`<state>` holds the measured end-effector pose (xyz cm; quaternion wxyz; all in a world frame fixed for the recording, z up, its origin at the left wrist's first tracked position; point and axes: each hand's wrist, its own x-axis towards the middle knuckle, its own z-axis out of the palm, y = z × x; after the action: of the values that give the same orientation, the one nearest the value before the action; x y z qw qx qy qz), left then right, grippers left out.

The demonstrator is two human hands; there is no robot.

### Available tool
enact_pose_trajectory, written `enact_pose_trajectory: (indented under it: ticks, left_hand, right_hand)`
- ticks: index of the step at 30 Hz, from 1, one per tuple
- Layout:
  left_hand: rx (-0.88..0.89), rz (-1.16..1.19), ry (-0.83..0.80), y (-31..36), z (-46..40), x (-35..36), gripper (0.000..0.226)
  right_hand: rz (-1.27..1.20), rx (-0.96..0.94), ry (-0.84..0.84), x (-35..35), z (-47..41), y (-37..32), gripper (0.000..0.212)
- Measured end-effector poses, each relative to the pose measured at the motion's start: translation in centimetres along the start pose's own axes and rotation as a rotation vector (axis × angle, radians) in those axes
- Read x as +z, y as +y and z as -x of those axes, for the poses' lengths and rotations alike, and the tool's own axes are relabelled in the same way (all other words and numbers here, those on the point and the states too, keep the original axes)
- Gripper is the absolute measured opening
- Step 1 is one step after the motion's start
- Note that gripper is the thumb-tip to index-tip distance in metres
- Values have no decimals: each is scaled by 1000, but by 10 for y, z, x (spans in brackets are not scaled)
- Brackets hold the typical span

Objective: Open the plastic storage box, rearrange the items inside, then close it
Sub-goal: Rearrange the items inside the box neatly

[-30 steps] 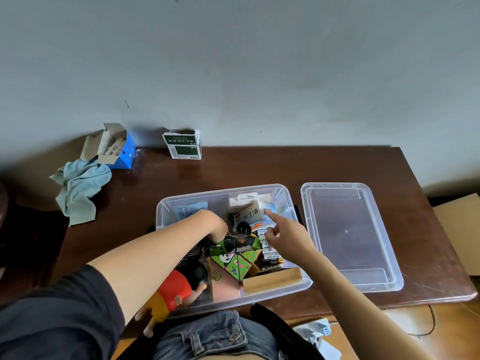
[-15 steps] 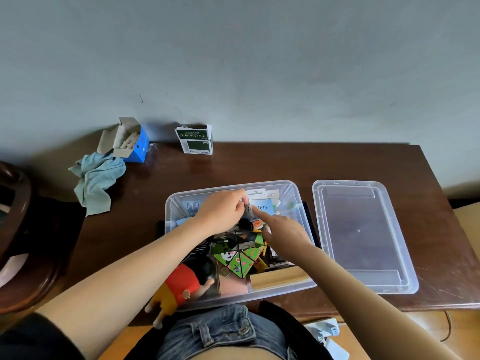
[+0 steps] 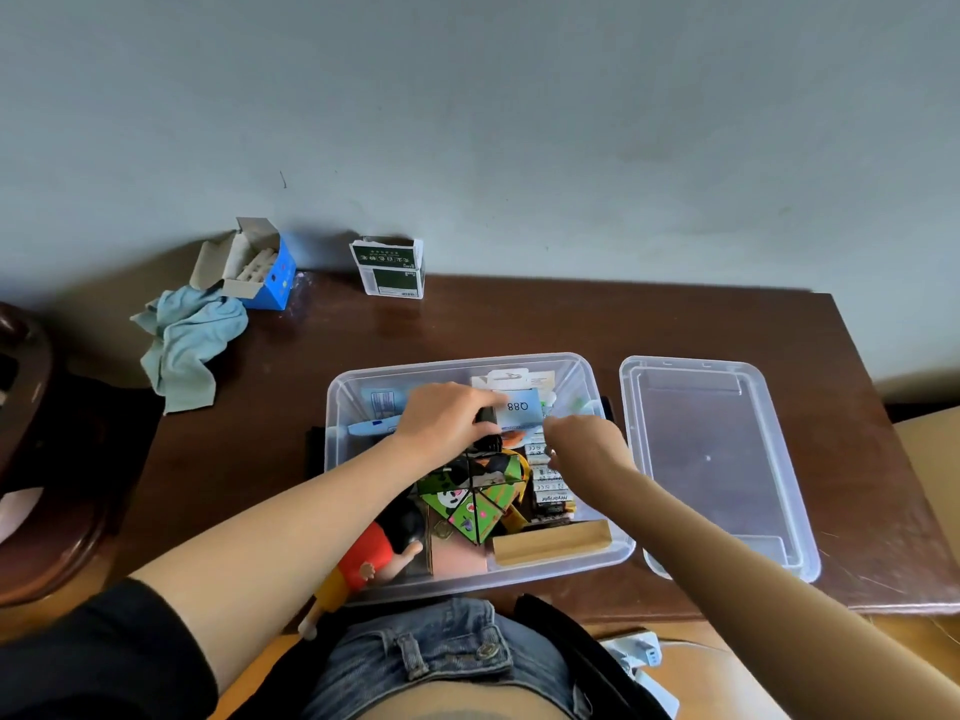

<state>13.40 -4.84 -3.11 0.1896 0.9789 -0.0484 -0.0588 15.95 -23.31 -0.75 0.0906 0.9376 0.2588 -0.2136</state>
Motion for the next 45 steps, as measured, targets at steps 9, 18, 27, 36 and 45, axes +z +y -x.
enact_pose_trajectory:
  ticks: [9, 18, 27, 36, 45]
  left_hand:
    - [-86, 116, 43, 1, 8, 5, 37]
    - [-61, 158, -149, -1, 11, -13, 40]
    - [11, 67, -574, -3, 31, -13, 85]
    - [-175, 374, -546, -12, 30, -18, 104]
    - [-242, 708, -450, -47, 30, -53, 67]
  right_hand:
    - [251, -160, -121, 25, -23, -7, 35]
    - [-36, -71, -136, 15, -13, -7, 22]
    - [-620, 2, -266, 11, 7, -3, 28]
    - [-1538, 155, -394, 0, 17, -16, 30]
    - [-1959, -159, -297, -24, 29, -18, 34]
